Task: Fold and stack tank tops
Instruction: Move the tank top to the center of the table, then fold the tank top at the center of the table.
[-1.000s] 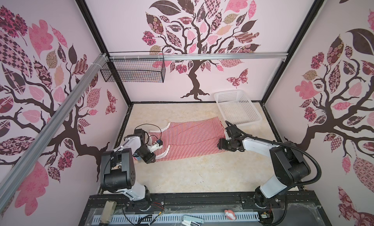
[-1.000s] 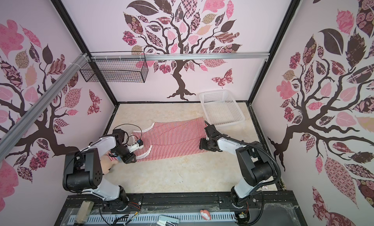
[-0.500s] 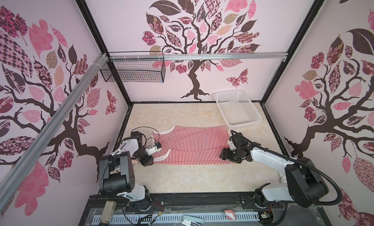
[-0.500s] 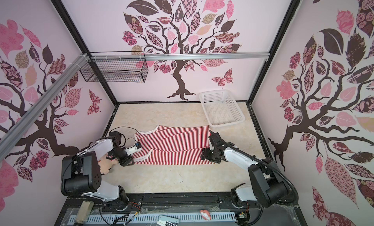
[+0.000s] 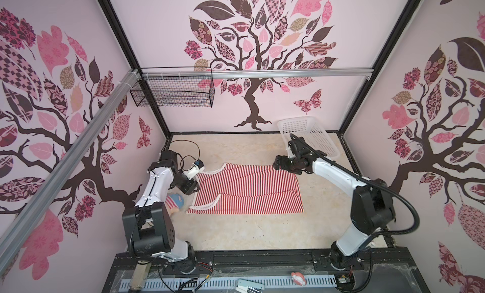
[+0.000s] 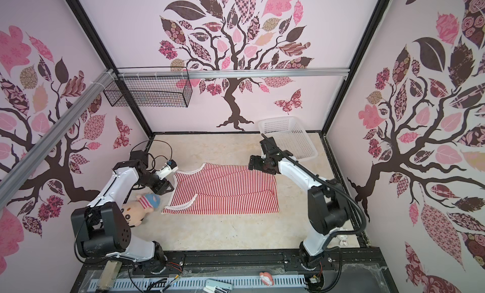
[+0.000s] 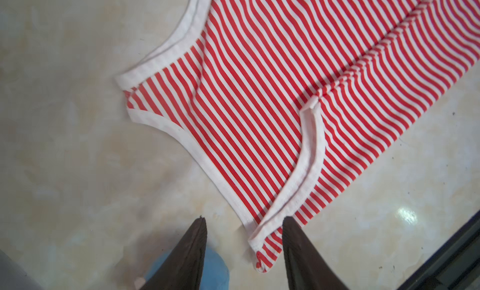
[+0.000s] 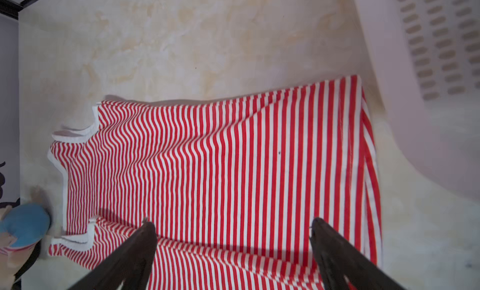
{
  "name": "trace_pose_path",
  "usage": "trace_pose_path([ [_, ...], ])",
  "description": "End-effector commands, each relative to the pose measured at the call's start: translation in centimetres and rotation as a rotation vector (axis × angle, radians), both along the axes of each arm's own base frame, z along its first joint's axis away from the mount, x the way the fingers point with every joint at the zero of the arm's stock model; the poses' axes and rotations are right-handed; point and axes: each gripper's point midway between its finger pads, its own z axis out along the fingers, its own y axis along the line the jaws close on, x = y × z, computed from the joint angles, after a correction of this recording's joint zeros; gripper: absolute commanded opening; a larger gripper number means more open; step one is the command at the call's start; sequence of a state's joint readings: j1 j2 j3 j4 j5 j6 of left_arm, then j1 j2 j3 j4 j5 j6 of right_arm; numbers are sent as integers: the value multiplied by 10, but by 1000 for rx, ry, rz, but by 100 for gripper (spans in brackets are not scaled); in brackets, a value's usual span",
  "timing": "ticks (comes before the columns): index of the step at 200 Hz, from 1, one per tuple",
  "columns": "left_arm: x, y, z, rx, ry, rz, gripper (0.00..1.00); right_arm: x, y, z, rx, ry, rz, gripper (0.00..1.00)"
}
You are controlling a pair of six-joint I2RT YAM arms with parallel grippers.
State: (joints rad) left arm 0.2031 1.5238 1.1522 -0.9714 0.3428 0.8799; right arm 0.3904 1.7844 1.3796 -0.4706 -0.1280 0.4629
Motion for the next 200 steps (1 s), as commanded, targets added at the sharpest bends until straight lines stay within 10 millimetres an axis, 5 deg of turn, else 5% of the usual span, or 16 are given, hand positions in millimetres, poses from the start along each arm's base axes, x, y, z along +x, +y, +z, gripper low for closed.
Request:
trace_pose_path([
  [1,37,-4,-3,-61,-29,108,52,40,0,-11,-63,-1,-15,95],
  [31,66,-9,-12,-82,-26,160,52,95,-10,-27,-197,-12,-82,95],
  [73,91,-23,-27,-48,-33,171,52,124,-46,-49,-392,24,-167,96],
  [147,148,-39,-27,-211,3,299,53,122,-86,-52,-479,41,-206,96],
  [200,170,-59,-25,-293,41,284,53,80,-59,-37,-278,34,-133,96],
])
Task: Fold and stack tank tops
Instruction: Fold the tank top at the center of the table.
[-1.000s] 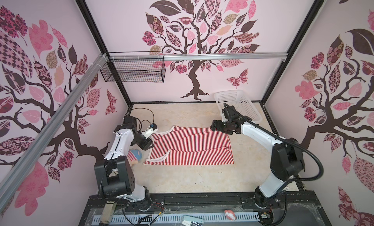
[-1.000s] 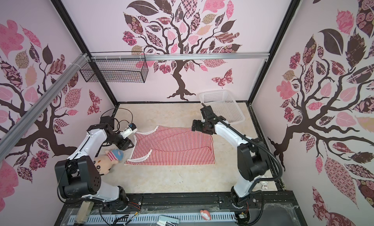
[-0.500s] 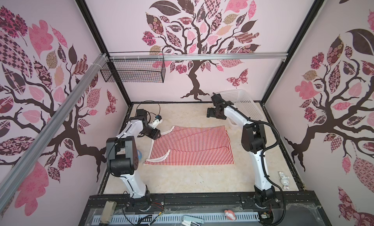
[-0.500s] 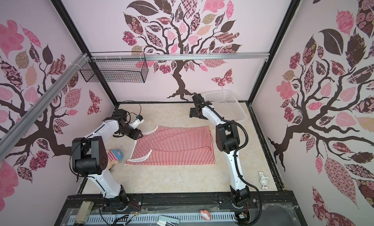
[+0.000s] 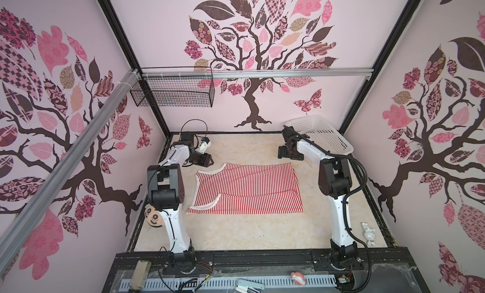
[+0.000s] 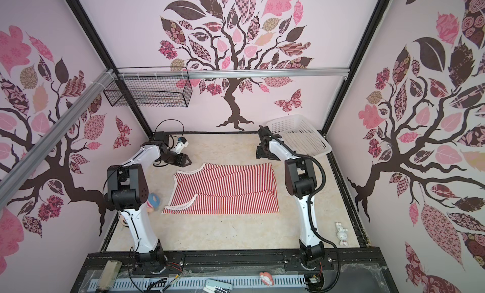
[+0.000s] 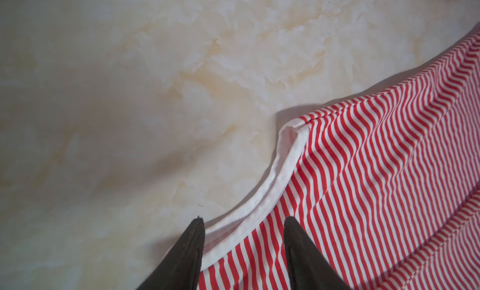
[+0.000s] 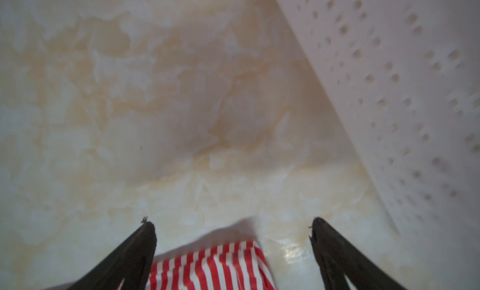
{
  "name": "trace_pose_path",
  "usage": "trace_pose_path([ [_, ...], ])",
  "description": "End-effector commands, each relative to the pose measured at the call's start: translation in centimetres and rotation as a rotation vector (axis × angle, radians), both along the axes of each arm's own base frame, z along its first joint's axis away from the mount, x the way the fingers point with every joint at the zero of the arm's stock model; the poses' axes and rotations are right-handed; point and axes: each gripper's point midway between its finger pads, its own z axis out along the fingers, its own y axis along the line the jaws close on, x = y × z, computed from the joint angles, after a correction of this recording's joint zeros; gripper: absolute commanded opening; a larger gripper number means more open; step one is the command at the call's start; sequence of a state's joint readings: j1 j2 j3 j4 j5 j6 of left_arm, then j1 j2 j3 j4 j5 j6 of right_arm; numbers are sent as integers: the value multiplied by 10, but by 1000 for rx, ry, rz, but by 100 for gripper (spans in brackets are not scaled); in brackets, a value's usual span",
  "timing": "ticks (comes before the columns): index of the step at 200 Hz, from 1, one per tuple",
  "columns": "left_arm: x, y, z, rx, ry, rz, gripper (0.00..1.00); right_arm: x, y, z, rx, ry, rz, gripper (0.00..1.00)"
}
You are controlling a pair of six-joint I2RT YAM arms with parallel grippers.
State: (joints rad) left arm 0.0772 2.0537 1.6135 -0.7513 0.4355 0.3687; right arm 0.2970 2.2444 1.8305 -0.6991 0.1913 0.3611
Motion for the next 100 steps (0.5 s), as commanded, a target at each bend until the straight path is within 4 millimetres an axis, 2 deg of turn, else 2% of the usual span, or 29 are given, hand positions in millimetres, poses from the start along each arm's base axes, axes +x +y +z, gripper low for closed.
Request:
trace_pose_path([
  [1,8,-17,5,-66,17,-17,53,-7,17,43,110,-83,30,96],
  [59,13,-51,-9,-48,42,-89,53,-21,17,21,114,-27,27,91],
  [100,22,-57,-22,-46,65,-73,49,-14,7,9,98,-24,-9,86],
])
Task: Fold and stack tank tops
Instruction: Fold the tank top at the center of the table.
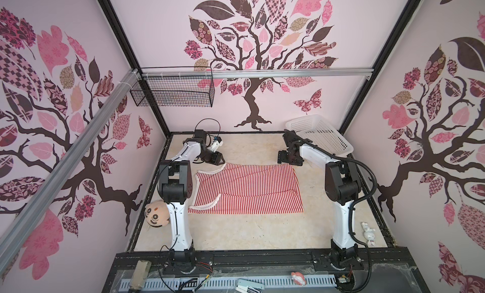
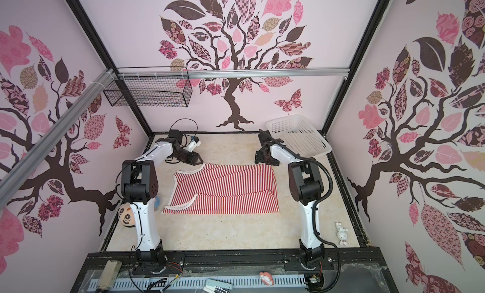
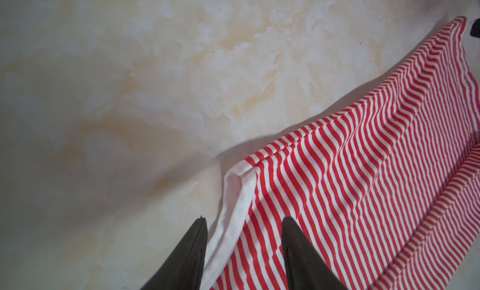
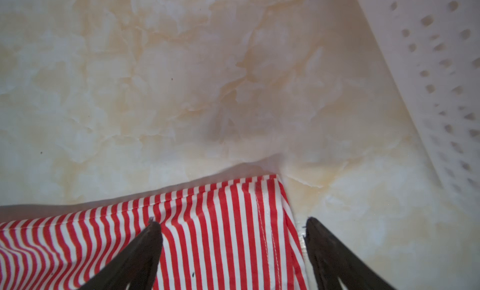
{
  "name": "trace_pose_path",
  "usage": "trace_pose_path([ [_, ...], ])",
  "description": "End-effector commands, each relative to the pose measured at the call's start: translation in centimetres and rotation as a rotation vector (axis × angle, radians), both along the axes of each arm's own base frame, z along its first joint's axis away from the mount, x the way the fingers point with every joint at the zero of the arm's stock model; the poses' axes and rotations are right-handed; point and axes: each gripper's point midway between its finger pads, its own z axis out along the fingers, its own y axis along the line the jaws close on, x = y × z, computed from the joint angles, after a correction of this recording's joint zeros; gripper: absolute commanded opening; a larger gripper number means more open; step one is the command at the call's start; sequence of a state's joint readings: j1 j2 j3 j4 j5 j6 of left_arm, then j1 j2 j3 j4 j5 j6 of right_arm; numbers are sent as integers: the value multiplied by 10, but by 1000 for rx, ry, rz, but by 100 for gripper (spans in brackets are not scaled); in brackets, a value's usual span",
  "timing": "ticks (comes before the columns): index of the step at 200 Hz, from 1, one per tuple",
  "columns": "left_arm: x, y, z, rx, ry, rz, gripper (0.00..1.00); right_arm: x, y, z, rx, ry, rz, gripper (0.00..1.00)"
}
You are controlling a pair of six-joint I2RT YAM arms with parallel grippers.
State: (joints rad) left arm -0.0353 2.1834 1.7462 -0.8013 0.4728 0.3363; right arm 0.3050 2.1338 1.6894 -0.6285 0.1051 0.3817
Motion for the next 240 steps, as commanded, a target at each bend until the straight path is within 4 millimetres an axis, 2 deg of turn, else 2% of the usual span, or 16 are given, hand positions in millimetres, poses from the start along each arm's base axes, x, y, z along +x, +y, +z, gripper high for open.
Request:
trace_pose_path([
  [1,11,3,-4,0,5,26,49,6,-7,-2,3,-6,-32,85],
  [28,15,0,-8,-17,19,28,49,13,-4,-10,34,9,-33,80],
  [58,10,-8,-12,-28,58,-7,51,17,1,-17,56,21,-27,74],
  [87,9,-12,-13,-33,59,-13,52,21,-3,-24,59,29,-43,68],
  [105,8,-15,-13,-36,61,-20,52,23,-3,-25,66,30,-44,60],
  [136,8,-20,-15,-30,62,-28,52,26,-1,-21,76,24,-41,35],
  [156,7,-21,-19,-29,77,-32,54,26,1,-17,85,22,-37,27],
  [200,12,-13,-28,19,74,-10,52,22,1,-6,97,5,-29,14],
  [221,15,-12,-31,27,79,2,50,21,2,-1,106,-3,-28,12],
  [240,14,-15,-31,12,78,-2,41,19,1,5,109,-10,-28,11],
])
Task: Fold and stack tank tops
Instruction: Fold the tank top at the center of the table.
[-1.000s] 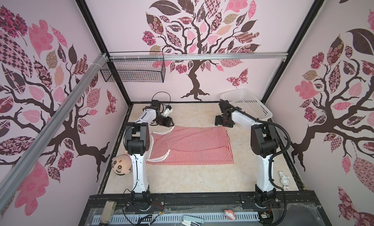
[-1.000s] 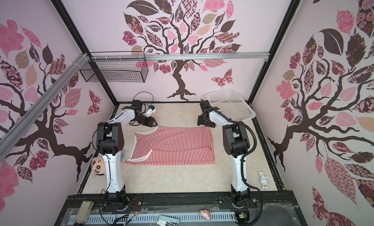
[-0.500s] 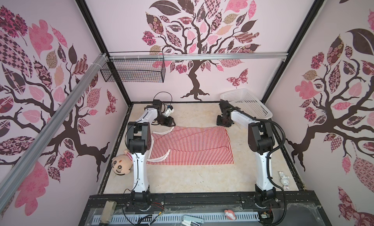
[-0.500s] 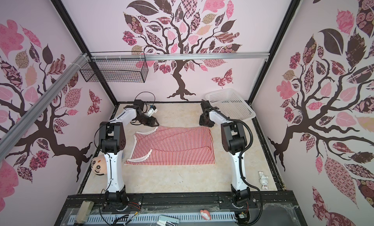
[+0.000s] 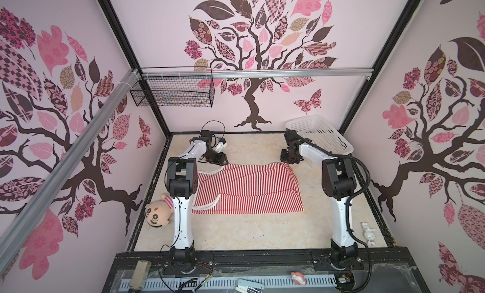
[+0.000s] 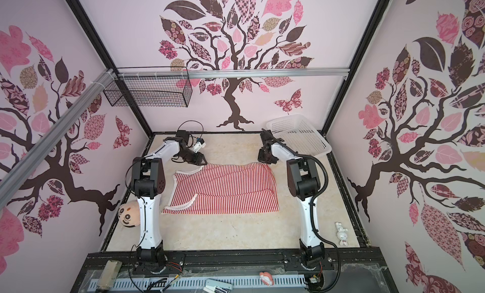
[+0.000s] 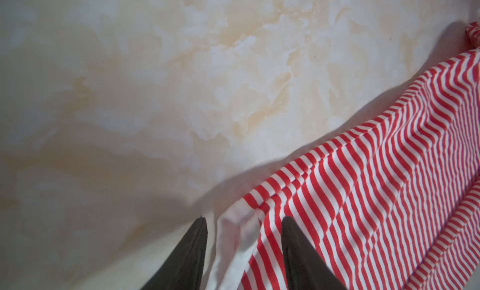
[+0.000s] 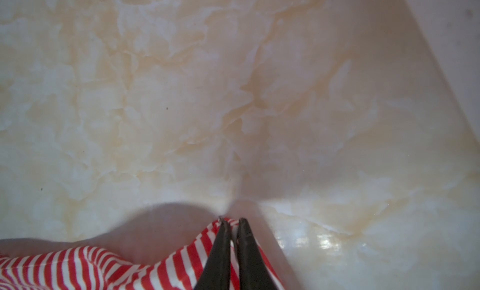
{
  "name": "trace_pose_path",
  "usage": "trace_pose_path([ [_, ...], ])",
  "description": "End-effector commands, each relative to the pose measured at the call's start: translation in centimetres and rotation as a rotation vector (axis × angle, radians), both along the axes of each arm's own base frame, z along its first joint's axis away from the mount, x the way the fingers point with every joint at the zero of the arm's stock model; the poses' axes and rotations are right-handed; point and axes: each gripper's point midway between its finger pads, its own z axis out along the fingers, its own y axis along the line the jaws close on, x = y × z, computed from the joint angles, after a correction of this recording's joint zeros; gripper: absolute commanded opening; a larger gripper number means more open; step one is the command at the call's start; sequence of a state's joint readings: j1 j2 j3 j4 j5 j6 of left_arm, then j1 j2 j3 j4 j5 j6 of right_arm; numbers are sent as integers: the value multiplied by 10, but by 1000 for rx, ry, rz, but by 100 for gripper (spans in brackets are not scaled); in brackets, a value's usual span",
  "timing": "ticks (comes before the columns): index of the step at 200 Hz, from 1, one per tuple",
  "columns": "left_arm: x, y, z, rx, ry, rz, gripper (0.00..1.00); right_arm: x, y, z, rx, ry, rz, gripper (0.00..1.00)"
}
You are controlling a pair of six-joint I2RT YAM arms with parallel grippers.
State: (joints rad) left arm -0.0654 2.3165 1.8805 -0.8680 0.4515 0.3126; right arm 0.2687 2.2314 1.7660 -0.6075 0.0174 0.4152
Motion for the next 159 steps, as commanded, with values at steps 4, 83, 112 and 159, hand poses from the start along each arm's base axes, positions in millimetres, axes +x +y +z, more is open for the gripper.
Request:
trace_pose_path([
  [4,3,-3,-3,-10,4,0,39,-1,-1,26,18,-36,2,11],
  [83,-8,-16,11,-70,14,-46,10,-6,-2,47,26,-68,0,4],
  [112,-12,-14,27,-64,-24,-46,0,-11,-6,57,20,-86,-6,3],
  [159,-30,-8,63,-66,-113,-37,0,-28,-15,73,5,-120,-10,3],
])
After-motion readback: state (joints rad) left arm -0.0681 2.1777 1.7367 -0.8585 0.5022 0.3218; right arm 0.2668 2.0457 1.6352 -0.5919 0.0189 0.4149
